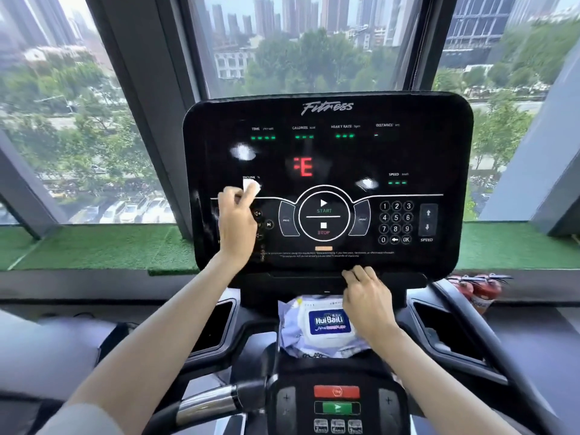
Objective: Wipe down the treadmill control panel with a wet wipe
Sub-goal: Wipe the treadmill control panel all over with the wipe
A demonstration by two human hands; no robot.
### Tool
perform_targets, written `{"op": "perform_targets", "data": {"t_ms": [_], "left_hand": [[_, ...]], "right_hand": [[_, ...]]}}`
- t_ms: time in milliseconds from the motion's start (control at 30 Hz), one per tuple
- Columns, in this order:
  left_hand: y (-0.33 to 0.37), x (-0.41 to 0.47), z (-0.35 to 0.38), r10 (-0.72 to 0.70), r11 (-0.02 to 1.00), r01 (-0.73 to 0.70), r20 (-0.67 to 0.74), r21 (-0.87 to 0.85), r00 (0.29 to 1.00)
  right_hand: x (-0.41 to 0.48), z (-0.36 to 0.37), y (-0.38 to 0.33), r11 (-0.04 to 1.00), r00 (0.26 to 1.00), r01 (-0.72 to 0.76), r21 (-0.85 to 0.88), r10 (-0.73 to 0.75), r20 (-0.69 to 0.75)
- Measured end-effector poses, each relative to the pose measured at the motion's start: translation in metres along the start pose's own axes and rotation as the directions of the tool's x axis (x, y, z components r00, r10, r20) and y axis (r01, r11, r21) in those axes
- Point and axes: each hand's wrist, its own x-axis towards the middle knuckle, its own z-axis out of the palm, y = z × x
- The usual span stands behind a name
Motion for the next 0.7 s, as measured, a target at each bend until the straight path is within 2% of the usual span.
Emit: {"op": "perform_targets", "data": {"t_ms": [33, 67, 100, 133, 167, 200, 233, 267, 300, 333, 367, 400, 433, 467, 500, 533, 567, 600, 633, 667, 700], "left_hand": [[0.007, -0.005, 0.000, 0.031, 0.999, -0.031, 0.028, 0.011, 0.999], [0.009, -0.013, 0.002, 0.171, 0.981, -0.182, 0.142, 0.071, 0.975], [0.009, -0.023, 0.004, 0.387, 0.897, -0.430, 0.293, 0.097, 0.874], [0.003, -0.029, 0.005, 0.571, 0.739, -0.661, 0.400, 0.128, 0.717], [-0.008, -0.026, 0.003, 0.619, 0.652, -0.744, 0.465, 0.146, 0.633], [-0.014, -0.019, 0.000, 0.557, 0.732, -0.668, 0.445, 0.136, 0.701], [-0.019, -0.011, -0.005, 0.401, 0.879, -0.460, 0.328, 0.124, 0.855], [-0.028, -0.001, -0.004, 0.174, 0.977, -0.189, 0.137, 0.101, 0.975], [-0.025, 0.007, -0.007, -0.068, 0.996, 0.069, -0.016, 0.064, 0.998], [-0.022, 0.010, -0.006, -0.190, 0.976, 0.199, -0.109, 0.083, 0.976], [-0.012, 0.009, -0.006, -0.204, 0.972, 0.216, -0.134, 0.086, 0.970], [-0.004, 0.006, 0.000, -0.079, 0.988, 0.087, -0.066, 0.131, 0.995], [0.002, -0.001, 0.005, 0.150, 0.975, -0.163, 0.091, 0.154, 0.984], [0.003, -0.007, 0.008, 0.378, 0.889, -0.424, 0.246, 0.173, 0.892], [0.000, -0.006, 0.006, 0.489, 0.811, -0.566, 0.357, 0.151, 0.796], [-0.004, 0.000, 0.001, 0.485, 0.820, -0.559, 0.372, 0.121, 0.791], [-0.008, 0.009, -0.001, 0.380, 0.901, -0.423, 0.295, 0.096, 0.877], [-0.012, 0.019, -0.005, 0.204, 0.973, -0.217, 0.152, 0.077, 0.967], [-0.012, 0.027, -0.009, -0.003, 0.999, 0.004, -0.009, 0.046, 1.000], [-0.008, 0.030, -0.008, -0.183, 0.983, 0.185, -0.127, 0.010, 0.975], [0.000, 0.030, -0.004, -0.262, 0.962, 0.271, -0.176, 0.026, 0.949]], "right_hand": [[0.001, -0.001, -0.001, 1.000, 1.000, 0.000, -0.006, 0.000, 0.015], [0.003, -0.002, -0.002, 1.000, 1.000, 0.003, -0.013, -0.003, 0.031], [0.004, -0.003, -0.002, 1.000, 0.999, 0.010, -0.020, -0.009, 0.044], [0.005, -0.004, -0.001, 0.999, 0.999, 0.019, -0.027, -0.018, 0.051], [0.005, -0.004, -0.001, 0.999, 0.998, 0.029, -0.032, -0.027, 0.054], [0.005, -0.004, 0.000, 0.999, 0.998, 0.040, -0.037, -0.038, 0.055], [0.004, -0.003, 0.000, 0.998, 0.997, 0.049, -0.040, -0.047, 0.054], [0.003, -0.003, 0.001, 0.998, 0.997, 0.056, -0.042, -0.054, 0.050], [0.002, -0.002, 0.001, 0.997, 0.997, 0.059, -0.042, -0.057, 0.043], [0.002, -0.001, 0.001, 0.997, 0.998, 0.061, -0.042, -0.059, 0.034], [0.002, 0.000, 0.002, 0.997, 0.998, 0.063, -0.040, -0.062, 0.021], [0.002, 0.001, 0.002, 0.997, 0.998, 0.068, -0.034, -0.068, 0.005], [0.002, 0.002, 0.004, 0.997, 0.997, 0.077, -0.023, -0.077, -0.007], [0.002, 0.003, 0.005, 0.996, 0.996, 0.087, -0.010, -0.088, -0.014], [0.002, 0.003, 0.006, 0.995, 0.995, 0.095, -0.001, -0.095, -0.014], [0.002, 0.003, 0.007, 0.995, 0.995, 0.099, 0.004, -0.099, -0.006], [0.002, 0.002, 0.009, 0.995, 0.995, 0.099, 0.006, -0.099, 0.004], [0.003, 0.002, 0.012, 0.995, 0.995, 0.097, 0.004, -0.097, 0.016], [0.004, 0.002, 0.014, 0.995, 0.995, 0.096, -0.002, -0.096, 0.025], [0.006, 0.001, 0.017, 0.995, 0.995, 0.098, -0.012, -0.097, 0.034], [0.008, 0.000, 0.019, 0.995, 0.994, 0.099, -0.024, -0.098, 0.040]]}}
